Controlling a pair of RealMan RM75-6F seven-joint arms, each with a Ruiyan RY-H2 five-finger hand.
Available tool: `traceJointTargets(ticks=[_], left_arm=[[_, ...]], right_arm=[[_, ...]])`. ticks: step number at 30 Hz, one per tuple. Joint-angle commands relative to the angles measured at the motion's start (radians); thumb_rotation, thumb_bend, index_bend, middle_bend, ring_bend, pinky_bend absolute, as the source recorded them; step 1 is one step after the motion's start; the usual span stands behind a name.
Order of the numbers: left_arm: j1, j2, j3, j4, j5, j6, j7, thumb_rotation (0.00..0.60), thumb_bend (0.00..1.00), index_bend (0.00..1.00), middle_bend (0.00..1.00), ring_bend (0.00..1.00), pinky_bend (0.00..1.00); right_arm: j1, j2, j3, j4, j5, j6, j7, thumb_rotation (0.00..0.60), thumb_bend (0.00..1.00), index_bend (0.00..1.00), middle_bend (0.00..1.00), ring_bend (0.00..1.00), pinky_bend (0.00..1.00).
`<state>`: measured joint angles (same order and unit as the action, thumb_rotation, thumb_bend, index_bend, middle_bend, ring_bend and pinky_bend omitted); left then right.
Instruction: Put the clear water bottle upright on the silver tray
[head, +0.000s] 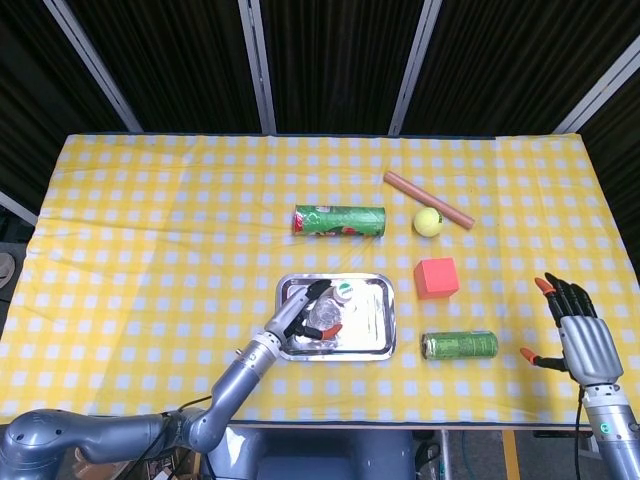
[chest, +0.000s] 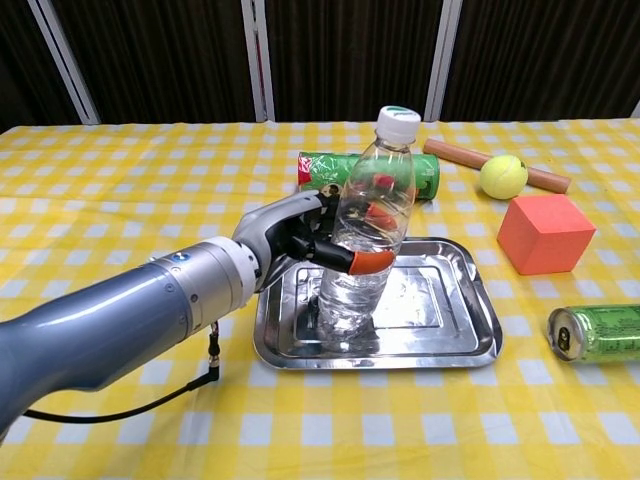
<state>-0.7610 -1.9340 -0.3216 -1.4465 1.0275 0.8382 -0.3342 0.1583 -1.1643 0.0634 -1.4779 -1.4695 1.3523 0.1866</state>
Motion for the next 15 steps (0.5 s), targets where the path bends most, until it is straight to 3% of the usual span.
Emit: traceJointTargets(ticks=[1,8,15], left_arm=[[0.022,0.025,0.015,-0.012,0.034,-0.005,-0.035,0.6,0.41,0.43,0.39,0.03,0.07],[0.048,0.079,0.038,-0.013,0.094,-0.04,-0.115,0.6,0.28,0.2,0.25,0.0,0.02],[0.057,0.11,0.061,0.005,0.178,-0.06,-0.187,0.6,0.19,0.12,0.19,0.0,0.0]], right_arm=[[0.0,0.0,-0.001,-0.003,-0.001,0.0,-0.003,0.6,0.05,0.01,0.0,0.0,0.0],[0.0,-0.001,-0.001,-0.006,0.003,-0.002,-0.012,0.6,0.05,0.01,0.0,0.0,0.0],[0.002,0.0,-0.002,-0.012,0.009,-0.012,-0.019,0.6,0.05,0.01,0.0,0.0,0.0]])
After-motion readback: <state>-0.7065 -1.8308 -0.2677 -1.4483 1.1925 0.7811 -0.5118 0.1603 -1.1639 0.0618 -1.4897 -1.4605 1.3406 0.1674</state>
